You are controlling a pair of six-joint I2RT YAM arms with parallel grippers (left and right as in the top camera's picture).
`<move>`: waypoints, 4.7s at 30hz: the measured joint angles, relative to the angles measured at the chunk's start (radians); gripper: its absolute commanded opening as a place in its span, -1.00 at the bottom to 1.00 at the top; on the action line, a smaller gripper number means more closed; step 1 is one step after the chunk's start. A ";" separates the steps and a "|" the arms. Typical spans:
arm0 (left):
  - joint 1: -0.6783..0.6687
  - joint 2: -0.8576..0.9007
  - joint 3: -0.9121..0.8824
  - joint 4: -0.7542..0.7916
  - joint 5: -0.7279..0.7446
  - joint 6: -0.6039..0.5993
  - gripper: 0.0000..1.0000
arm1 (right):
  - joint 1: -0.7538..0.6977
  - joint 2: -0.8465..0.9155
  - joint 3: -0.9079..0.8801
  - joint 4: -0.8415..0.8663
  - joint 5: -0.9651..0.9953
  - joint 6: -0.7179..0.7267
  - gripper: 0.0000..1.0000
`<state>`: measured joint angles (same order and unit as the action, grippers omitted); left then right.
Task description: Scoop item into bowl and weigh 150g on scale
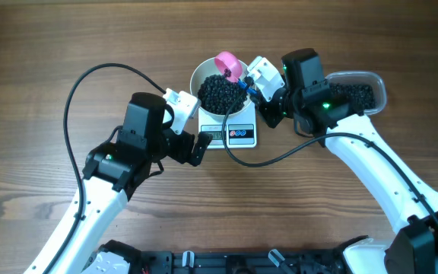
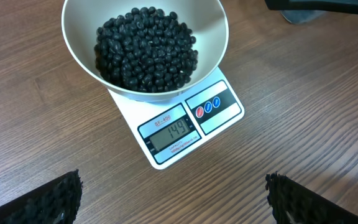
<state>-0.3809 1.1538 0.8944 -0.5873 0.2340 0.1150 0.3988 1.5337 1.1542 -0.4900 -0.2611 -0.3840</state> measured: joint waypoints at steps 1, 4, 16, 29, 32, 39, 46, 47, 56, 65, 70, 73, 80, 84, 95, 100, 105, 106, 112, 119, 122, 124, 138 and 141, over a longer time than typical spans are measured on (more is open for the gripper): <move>0.000 0.000 0.000 0.000 0.000 0.000 1.00 | 0.000 0.000 0.000 0.000 0.000 -0.005 -0.91; 0.000 0.000 0.000 0.000 0.000 0.000 1.00 | 0.000 0.000 0.000 0.000 0.000 -0.013 -0.91; 0.000 0.000 0.000 0.000 0.000 0.000 1.00 | 0.000 0.000 0.000 0.005 0.000 -0.034 -0.92; 0.000 0.000 0.000 0.000 0.000 0.000 1.00 | 0.000 0.000 0.000 0.024 0.000 -0.040 -0.91; 0.000 0.000 0.000 0.000 0.000 0.000 1.00 | 0.000 0.000 0.000 0.006 -0.004 -0.046 -0.91; 0.000 0.000 0.000 0.000 0.000 0.000 1.00 | 0.000 0.000 0.000 -0.004 0.016 -0.055 -0.91; 0.000 0.000 0.000 0.000 0.000 0.000 1.00 | 0.000 0.000 0.000 -0.001 0.016 -0.026 -0.91; 0.000 0.000 0.000 0.000 0.000 0.000 1.00 | 0.000 0.000 0.000 0.000 0.015 -0.018 -0.91; 0.000 0.000 0.000 0.000 0.000 0.000 1.00 | 0.000 0.000 0.000 0.001 -0.008 0.028 -0.91; 0.000 0.000 0.000 0.000 0.000 0.000 1.00 | 0.000 0.000 0.000 0.002 -0.008 0.040 -0.91; 0.000 0.000 0.000 0.000 0.000 0.000 1.00 | 0.000 0.000 0.000 0.004 -0.008 0.040 -0.91; 0.000 0.000 0.000 0.000 0.000 0.000 1.00 | 0.000 0.000 0.000 0.004 -0.008 0.040 -0.91; 0.000 0.000 0.000 0.000 0.000 0.000 1.00 | 0.000 0.000 0.000 0.004 -0.008 0.041 -0.91; 0.000 0.000 0.000 0.000 0.000 0.000 1.00 | 0.000 0.000 0.000 0.004 -0.008 0.043 -0.91; 0.000 0.000 0.000 0.000 0.000 0.000 1.00 | 0.000 0.000 0.000 0.003 -0.008 0.035 -0.92; 0.000 0.000 0.000 0.000 0.000 0.000 1.00 | 0.000 0.000 0.000 0.001 -0.008 -0.029 -0.91; 0.000 0.000 0.000 0.000 0.000 0.000 1.00 | 0.000 0.000 0.000 0.018 -0.009 -0.022 -0.92; 0.000 0.000 0.000 0.000 0.000 0.000 1.00 | 0.000 0.000 0.000 0.017 -0.016 -0.022 -0.91; 0.000 0.000 0.000 0.000 0.000 0.000 1.00 | 0.018 0.000 -0.001 -0.021 -0.032 -0.070 -0.91; 0.000 0.000 0.000 0.000 0.000 0.000 1.00 | 0.018 0.000 -0.001 -0.018 0.008 -0.033 -0.92; 0.000 0.000 0.000 0.000 0.000 0.000 1.00 | 0.016 0.000 -0.001 -0.017 0.013 -0.020 -0.91; 0.000 0.000 0.000 0.000 0.000 0.000 1.00 | 0.014 0.000 -0.001 -0.014 0.016 -0.006 -0.91; 0.000 0.000 0.000 0.000 0.000 0.000 1.00 | 0.011 0.000 -0.001 -0.006 0.016 0.047 -0.91; 0.000 0.000 0.000 0.000 0.000 0.000 1.00 | 0.011 0.000 -0.001 0.001 0.016 0.064 -0.92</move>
<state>-0.3809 1.1538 0.8944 -0.5873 0.2340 0.1150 0.4095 1.5337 1.1534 -0.4892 -0.2451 -0.3202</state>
